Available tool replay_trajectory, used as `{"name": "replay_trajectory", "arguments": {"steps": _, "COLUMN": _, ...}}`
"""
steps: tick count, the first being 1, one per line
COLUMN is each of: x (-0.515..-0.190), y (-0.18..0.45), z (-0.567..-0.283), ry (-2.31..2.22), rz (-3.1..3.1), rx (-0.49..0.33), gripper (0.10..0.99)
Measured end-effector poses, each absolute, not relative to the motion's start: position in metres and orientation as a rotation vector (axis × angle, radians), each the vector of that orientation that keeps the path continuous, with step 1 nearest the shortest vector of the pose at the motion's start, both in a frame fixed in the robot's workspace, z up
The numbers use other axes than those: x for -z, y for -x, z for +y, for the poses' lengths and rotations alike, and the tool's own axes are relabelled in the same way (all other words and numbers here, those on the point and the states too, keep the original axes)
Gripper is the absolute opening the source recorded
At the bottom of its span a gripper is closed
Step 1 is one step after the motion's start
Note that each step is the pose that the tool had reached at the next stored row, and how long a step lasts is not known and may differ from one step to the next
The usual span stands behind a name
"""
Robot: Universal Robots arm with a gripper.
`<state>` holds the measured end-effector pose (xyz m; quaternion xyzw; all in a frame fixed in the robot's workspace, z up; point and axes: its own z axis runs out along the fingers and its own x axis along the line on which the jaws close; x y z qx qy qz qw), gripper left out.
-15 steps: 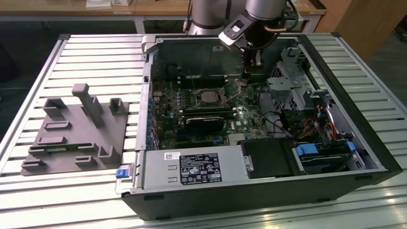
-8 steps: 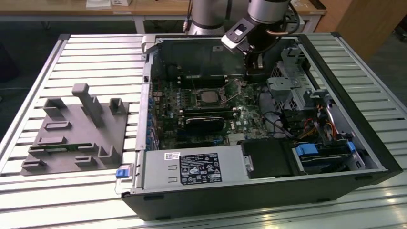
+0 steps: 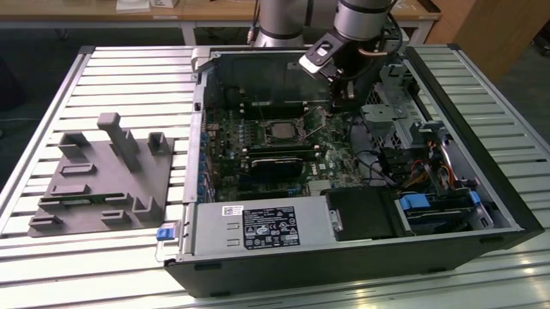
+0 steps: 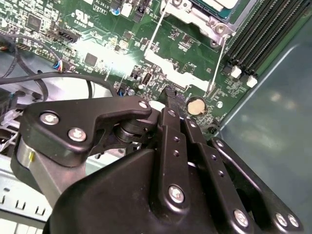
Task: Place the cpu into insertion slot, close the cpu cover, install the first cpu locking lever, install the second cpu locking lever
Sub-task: 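Close the cpu cover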
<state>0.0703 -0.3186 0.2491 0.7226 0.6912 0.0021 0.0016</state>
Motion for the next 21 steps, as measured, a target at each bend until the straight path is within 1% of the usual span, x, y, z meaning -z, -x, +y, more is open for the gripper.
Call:
{"name": "replay_trajectory", "arguments": {"steps": 8, "x": -0.235, "y": -0.071, "z": -0.319, "ry": -2.266, "rz": 2.171, "rx": -0.006, "gripper": 0.106}}
{"name": "replay_trajectory", "arguments": {"steps": 19, "x": -0.235, "y": -0.071, "z": -0.319, "ry": -2.267, "rz": 2.171, "rx": -0.005, "gripper": 0.106}}
{"name": "replay_trajectory", "arguments": {"steps": 21, "x": -0.234, "y": -0.071, "z": -0.319, "ry": -2.278, "rz": 2.182, "rx": 0.019, "gripper": 0.106}}
